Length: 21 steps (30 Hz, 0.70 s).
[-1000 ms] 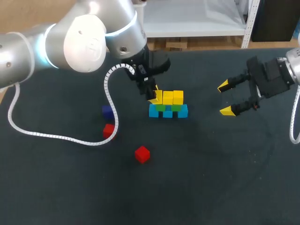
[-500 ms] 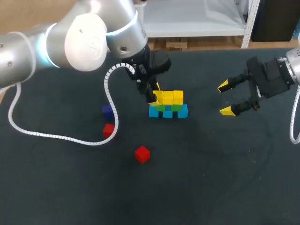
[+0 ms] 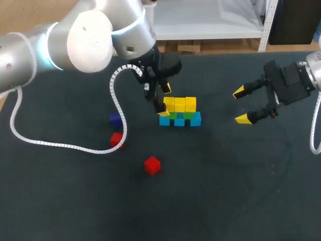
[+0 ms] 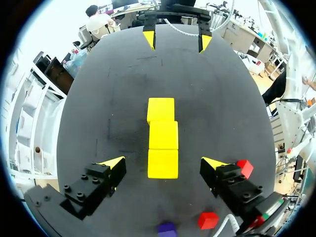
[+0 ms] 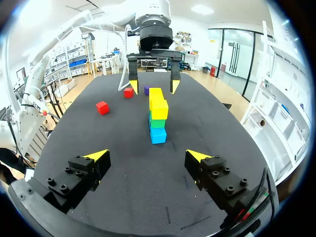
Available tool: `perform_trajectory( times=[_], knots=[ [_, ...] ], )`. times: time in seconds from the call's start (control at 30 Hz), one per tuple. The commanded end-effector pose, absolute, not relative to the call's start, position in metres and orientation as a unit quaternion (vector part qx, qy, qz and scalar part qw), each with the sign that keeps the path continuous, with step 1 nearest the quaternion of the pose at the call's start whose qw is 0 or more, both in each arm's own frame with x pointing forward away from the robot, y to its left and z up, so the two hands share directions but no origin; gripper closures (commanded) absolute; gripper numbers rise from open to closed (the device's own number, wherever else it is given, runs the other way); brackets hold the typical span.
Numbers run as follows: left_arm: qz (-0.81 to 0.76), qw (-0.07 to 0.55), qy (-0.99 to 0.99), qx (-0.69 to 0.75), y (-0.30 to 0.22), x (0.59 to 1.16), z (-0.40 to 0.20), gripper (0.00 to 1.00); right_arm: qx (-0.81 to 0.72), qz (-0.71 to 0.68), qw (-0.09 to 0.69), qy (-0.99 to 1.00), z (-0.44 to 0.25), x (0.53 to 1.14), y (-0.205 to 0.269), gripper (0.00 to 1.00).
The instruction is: Place the blue cubes, place green cubes on the blue cubes, place the yellow cubes on the green cubes, then place the red cubes on the yellow cubes, and place purple cube on the red cubes.
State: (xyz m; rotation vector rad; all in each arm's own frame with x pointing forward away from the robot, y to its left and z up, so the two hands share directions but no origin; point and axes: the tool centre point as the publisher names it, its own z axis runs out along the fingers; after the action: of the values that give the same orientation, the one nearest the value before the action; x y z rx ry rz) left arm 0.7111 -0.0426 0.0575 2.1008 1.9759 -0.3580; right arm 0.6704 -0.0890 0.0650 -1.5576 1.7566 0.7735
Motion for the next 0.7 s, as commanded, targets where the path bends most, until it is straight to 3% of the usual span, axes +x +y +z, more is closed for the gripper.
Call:
perform_trajectory(
  times=[0.03,0.7],
  knots=[
    [-0.123,0.126,0.680,0.712,-0.022,0.702,0.064,0.00,-0.595,0.296,0.329,0.670,0.064,0.671,-0.089,0.00],
    [-0.108,0.143,0.621,0.763,0.069,0.643,0.069,0.00,-0.595,0.296,0.329,0.670,0.064,0.671,-0.089,0.00]
  ],
)
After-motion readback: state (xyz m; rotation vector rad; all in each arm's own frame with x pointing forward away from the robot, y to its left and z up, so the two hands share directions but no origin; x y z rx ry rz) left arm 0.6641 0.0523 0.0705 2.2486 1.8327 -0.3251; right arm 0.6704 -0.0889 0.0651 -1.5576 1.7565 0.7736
